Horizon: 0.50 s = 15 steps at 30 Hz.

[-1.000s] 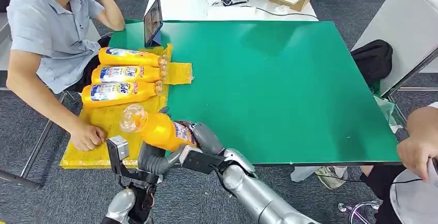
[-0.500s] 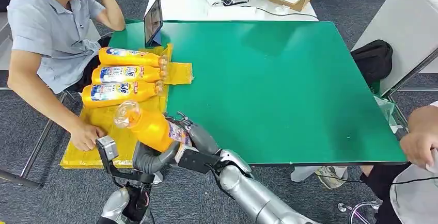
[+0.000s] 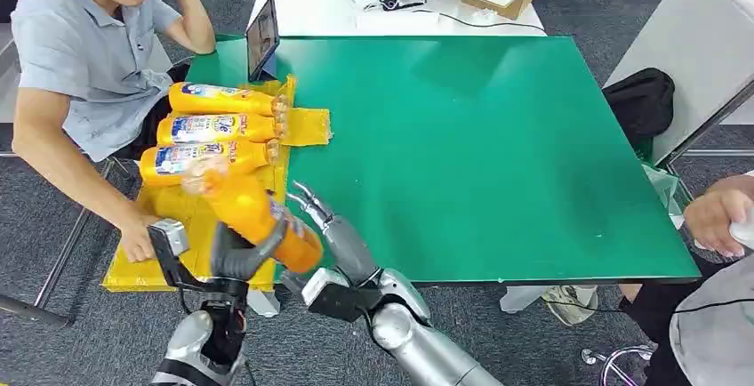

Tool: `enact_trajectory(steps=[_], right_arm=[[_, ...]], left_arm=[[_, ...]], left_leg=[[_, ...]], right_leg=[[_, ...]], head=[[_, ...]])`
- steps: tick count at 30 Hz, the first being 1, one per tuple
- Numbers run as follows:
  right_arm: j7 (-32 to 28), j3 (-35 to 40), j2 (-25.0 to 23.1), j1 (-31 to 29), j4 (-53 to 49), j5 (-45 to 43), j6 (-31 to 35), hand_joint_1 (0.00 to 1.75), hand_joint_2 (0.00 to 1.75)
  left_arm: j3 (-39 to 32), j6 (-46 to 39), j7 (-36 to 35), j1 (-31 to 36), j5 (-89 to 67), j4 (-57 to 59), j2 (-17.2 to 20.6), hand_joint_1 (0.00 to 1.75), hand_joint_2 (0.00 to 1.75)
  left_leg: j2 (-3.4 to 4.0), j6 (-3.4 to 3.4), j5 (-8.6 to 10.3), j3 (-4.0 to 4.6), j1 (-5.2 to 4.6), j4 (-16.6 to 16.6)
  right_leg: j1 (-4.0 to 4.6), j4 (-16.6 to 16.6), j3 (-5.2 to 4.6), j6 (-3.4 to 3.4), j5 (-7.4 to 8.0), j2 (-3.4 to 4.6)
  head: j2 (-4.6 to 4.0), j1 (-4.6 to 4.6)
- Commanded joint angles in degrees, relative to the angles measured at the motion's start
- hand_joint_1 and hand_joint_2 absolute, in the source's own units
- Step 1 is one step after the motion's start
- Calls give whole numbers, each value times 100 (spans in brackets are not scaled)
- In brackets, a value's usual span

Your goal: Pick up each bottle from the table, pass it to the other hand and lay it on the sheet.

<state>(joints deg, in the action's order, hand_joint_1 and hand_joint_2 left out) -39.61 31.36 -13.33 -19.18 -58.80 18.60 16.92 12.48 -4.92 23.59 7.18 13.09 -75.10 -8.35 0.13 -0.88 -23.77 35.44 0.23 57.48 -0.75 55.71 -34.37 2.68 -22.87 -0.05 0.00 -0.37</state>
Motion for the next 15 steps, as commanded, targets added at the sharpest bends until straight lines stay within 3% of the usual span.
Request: enact_trajectory(steps=[1, 6, 12, 13, 15], right_arm=[[-39, 167, 383, 165, -1018, -535, 775, 0, 0], [-39, 190, 416, 161, -1070, -602, 948, 0, 0], [-39, 331, 530, 159, -1191, -646, 1415, 0, 0], [-39, 336, 535, 169, -1207, -675, 1516, 0, 0], [-39, 321, 530, 177, -1210, -685, 1546, 0, 0]], left_arm=[[-639, -226, 51, 735, -79, 999, 93, 175, 175], [-665, -347, 44, 832, -168, 1036, 118, 175, 175], [-245, -2521, 259, 1303, -2720, 1609, 468, 175, 175], [-114, -3352, 121, 1532, -3923, 2055, 560, 175, 175], [-98, -3437, 126, 1596, -4161, 2158, 589, 175, 175]], left_leg=[[-32, 5, -4, -21, 2, -1], [-13, 4, -3, -16, 1, -2], [-18, 8, -7, -25, 5, 0], [-19, 5, 3, -13, 0, -5], [-22, 11, -10, -40, 5, 0]], right_leg=[[3, 0, 31, -10, -15, -31], [1, -1, 25, -7, -9, -11], [5, 1, 37, -13, -14, -16], [0, -1, 23, -7, -7, -18], [6, 4, 50, -19, -21, -19]], head=[[0, 4], [0, 2], [0, 2], [0, 2], [0, 2]])
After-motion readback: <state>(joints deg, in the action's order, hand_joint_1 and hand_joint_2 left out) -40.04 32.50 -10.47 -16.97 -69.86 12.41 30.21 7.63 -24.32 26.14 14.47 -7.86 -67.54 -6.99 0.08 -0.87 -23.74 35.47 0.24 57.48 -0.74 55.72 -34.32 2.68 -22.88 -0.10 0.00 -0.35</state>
